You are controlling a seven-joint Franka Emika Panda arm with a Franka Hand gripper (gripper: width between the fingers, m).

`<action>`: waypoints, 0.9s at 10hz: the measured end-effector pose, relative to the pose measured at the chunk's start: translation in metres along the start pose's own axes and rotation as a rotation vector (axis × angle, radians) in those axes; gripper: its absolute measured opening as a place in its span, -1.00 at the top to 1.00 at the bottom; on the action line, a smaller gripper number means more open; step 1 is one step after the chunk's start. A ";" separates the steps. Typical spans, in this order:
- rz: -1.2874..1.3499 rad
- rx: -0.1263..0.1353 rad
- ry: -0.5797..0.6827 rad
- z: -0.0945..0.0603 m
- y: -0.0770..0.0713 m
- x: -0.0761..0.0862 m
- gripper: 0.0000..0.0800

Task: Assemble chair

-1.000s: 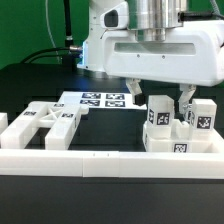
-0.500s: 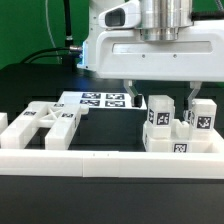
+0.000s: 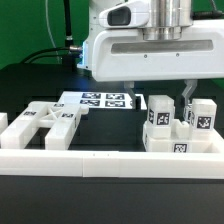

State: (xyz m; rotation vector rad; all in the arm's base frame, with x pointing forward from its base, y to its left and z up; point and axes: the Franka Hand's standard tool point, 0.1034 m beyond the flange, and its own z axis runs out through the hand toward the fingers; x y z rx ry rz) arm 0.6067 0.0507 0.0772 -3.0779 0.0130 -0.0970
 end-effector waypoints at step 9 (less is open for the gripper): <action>0.434 -0.002 0.001 0.001 -0.002 -0.001 0.28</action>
Offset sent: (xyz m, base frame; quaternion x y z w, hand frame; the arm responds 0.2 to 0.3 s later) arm 0.0000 0.0000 0.0000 0.0000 0.0000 0.0000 1.0000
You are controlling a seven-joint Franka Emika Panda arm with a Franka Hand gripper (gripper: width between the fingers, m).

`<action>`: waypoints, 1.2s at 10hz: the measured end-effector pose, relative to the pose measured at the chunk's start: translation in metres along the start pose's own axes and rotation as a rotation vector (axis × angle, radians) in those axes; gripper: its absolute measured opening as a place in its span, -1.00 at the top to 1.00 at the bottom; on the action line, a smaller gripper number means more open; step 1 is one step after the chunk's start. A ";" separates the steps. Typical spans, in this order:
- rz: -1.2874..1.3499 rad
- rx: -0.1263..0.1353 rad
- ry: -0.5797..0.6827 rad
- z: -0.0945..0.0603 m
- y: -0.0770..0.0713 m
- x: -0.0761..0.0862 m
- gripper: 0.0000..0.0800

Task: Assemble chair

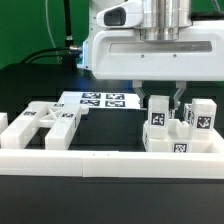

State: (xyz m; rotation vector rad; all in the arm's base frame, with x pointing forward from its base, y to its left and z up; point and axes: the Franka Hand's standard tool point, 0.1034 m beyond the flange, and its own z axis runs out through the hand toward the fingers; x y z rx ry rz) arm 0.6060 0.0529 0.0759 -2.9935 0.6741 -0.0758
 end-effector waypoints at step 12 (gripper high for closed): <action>0.534 -0.009 -0.025 0.002 0.000 -0.004 -0.57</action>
Offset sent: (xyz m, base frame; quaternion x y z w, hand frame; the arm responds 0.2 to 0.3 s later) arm -0.0076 0.0070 -0.0026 -0.0061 -0.0224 0.2430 0.9698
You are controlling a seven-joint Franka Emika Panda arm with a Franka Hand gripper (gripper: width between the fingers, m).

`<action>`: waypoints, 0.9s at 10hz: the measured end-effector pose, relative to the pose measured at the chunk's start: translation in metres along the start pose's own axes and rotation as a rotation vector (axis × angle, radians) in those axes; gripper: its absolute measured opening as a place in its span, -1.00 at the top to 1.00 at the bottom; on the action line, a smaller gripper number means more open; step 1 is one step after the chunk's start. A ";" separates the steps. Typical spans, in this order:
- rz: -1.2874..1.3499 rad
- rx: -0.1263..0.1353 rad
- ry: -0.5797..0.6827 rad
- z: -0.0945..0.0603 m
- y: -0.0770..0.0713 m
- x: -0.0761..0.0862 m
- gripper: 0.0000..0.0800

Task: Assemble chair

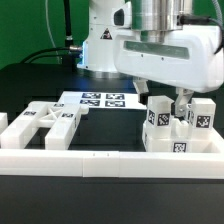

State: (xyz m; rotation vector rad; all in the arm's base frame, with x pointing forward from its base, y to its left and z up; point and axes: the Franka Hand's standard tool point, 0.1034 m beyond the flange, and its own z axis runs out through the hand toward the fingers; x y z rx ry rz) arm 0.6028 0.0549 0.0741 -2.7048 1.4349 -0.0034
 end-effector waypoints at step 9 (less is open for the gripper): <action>-0.748 -0.005 0.005 0.000 0.001 0.003 -0.62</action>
Offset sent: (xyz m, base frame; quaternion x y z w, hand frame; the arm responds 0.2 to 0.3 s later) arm 0.0000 -0.0008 0.0030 0.0128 -0.0055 -0.2334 0.9723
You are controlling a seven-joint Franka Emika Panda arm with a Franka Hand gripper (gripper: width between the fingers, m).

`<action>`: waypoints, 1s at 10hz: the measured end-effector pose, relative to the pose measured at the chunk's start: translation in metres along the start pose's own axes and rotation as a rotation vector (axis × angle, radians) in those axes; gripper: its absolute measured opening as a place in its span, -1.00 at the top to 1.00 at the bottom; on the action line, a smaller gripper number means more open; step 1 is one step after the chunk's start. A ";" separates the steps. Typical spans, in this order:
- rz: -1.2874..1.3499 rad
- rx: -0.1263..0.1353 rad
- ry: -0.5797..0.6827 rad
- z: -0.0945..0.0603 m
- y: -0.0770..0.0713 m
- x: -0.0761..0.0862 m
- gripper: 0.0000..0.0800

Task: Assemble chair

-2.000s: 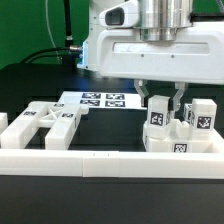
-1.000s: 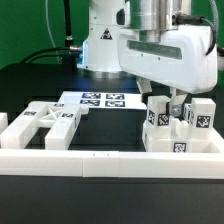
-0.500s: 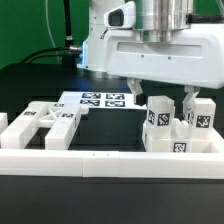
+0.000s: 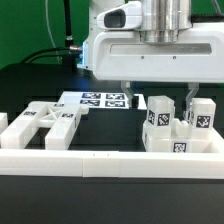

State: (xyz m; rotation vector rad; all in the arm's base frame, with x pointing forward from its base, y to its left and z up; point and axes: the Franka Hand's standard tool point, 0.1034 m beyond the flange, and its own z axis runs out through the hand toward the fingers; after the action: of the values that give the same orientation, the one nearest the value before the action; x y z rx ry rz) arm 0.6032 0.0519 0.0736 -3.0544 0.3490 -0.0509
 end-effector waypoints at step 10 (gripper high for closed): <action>-0.199 -0.010 -0.004 0.002 0.006 0.001 0.28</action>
Offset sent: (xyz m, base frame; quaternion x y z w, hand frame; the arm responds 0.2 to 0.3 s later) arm -0.0025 0.0011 0.0012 -0.0062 -0.0083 -0.1714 0.9851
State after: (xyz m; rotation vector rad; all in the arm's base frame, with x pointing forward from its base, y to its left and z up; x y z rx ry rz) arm 0.6024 0.0460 0.0716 -3.0867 0.0441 -0.0538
